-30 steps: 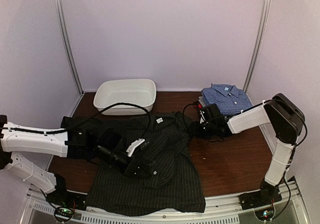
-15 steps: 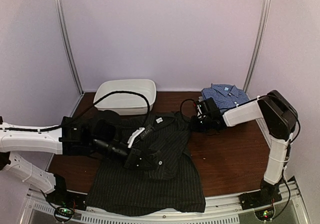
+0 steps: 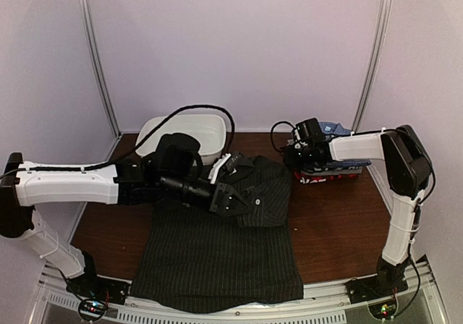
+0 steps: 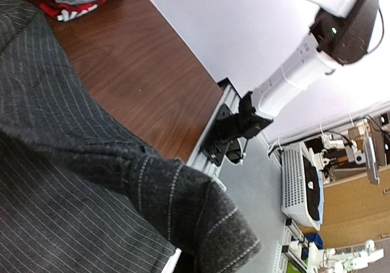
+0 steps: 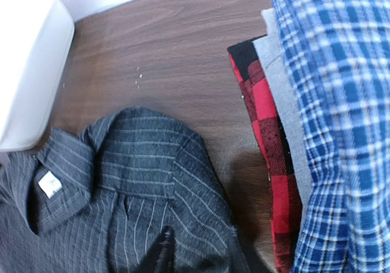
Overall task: Fold and stack the long sleeve shirts
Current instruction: Move the flattened shirt to the center of the board, then pass from the left arm to the right
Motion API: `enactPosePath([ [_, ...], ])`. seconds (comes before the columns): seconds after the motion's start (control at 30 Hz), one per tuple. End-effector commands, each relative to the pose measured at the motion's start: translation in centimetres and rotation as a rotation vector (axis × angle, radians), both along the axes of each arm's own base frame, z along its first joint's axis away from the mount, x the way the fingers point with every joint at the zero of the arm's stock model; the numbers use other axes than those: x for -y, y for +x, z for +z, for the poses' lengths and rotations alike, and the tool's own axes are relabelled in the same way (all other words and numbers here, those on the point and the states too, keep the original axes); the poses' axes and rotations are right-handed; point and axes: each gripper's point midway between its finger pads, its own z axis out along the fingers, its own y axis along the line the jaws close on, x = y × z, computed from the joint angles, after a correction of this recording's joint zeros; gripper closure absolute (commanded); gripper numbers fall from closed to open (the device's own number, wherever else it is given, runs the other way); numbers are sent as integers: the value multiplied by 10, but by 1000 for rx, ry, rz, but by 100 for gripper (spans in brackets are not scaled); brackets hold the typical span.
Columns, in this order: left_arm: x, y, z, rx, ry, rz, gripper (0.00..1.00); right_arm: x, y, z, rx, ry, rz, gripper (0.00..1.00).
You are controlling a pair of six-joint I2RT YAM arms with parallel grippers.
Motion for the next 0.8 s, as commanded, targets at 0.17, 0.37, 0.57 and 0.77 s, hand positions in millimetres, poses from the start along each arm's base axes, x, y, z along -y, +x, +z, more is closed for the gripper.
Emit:
enactPosePath([
  [0.17,-51,122,42,-30,-147,439,100,5,-26,36,21,21,52,51],
  [0.37,-109,163,37,-102,-189,683,100,7,-63,46,37,122,64,47],
  [0.57,-112,160,22,-168,-194,672,100,-13,-102,41,60,192,137,46],
  [0.77,-106,148,13,-247,-227,615,100,-62,-151,106,324,166,306,37],
])
